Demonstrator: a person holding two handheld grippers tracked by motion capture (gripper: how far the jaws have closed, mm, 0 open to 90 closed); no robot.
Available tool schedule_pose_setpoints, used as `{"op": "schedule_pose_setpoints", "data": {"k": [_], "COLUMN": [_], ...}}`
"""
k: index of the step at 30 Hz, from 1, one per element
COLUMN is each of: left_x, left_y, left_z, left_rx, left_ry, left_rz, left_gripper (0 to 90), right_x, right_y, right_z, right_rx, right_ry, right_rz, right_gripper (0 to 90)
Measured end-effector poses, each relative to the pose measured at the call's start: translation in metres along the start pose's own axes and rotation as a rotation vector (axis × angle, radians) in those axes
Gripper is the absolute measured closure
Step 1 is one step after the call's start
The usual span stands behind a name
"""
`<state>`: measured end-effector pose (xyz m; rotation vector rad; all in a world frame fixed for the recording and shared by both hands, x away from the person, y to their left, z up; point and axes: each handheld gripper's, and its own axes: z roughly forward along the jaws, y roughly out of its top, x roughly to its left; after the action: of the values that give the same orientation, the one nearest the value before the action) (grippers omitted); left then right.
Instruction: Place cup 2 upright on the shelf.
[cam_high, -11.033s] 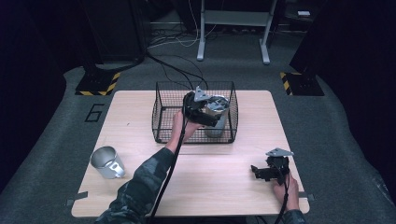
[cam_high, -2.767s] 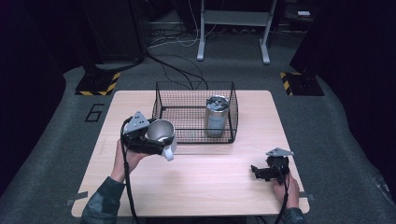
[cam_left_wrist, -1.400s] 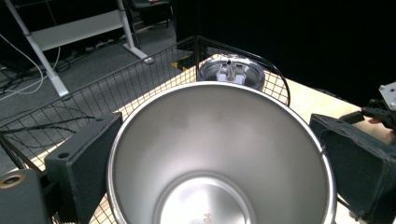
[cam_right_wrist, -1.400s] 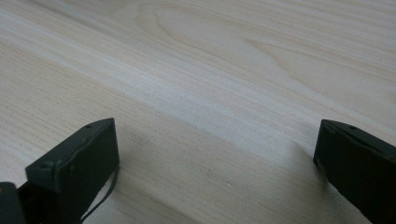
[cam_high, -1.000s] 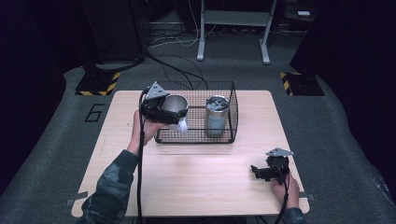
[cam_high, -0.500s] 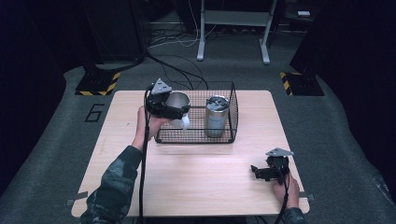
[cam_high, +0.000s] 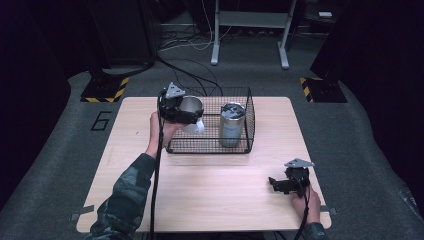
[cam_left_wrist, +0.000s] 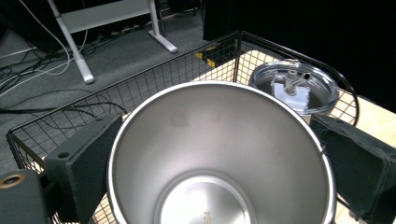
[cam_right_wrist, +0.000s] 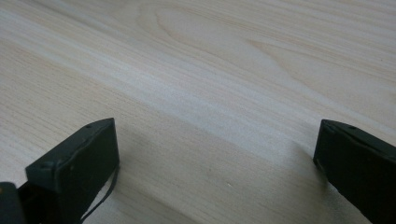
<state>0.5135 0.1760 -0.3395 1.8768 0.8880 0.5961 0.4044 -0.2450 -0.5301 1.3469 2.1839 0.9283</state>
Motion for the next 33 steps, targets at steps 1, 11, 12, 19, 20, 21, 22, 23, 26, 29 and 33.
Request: {"op": "schedule_pose_setpoints", "data": {"k": [1,11,12,19,20,21,22,23,26,29,33], "left_x": [0.001,0.007,0.007,0.01,0.01,0.011,0.012,0.013,0.014,0.015,0.016], "left_y": [0.0,-0.003,-0.003,-0.008,-0.008,-0.009,-0.009,-0.01,-0.012,-0.014,-0.016], "left_z": [0.001,0.018,0.02,0.031,0.032,0.034,0.035,0.037,0.041,0.045,0.051], "left_rx": [0.005,0.014,0.015,0.031,0.033,0.036,0.041,0.041,0.047,0.053,0.063], "left_ry": [0.004,0.042,0.046,0.058,0.059,0.064,0.064,0.07,0.073,0.074,0.075], "left_rz": [0.0,-0.022,-0.023,-0.036,-0.039,-0.039,-0.042,-0.049,-0.057,-0.059,-0.065], "left_gripper": [6.3,6.3,6.3,6.3,6.3,6.3,6.3,6.3,6.3,6.3,6.3], "right_x": [0.0,0.0,0.0,0.0,0.0,0.0,0.0,0.0,0.0,0.0,0.0], "right_y": [0.0,0.0,0.0,0.0,0.0,0.0,0.0,0.0,0.0,0.0,0.0], "right_z": [0.0,0.0,0.0,0.0,0.0,0.0,0.0,0.0,0.0,0.0,0.0], "right_rx": [0.0,0.0,0.0,0.0,0.0,0.0,0.0,0.0,0.0,0.003,0.001], "right_ry": [0.0,0.0,0.0,0.0,0.0,0.0,0.0,0.0,0.0,-0.001,-0.001], "right_rz": [0.0,0.0,-0.001,0.0,0.0,0.0,0.0,0.0,0.0,-0.001,0.0], "right_gripper": [0.0,0.0,0.0,0.0,0.0,0.0,0.0,0.0,0.0,0.0,0.0]}}
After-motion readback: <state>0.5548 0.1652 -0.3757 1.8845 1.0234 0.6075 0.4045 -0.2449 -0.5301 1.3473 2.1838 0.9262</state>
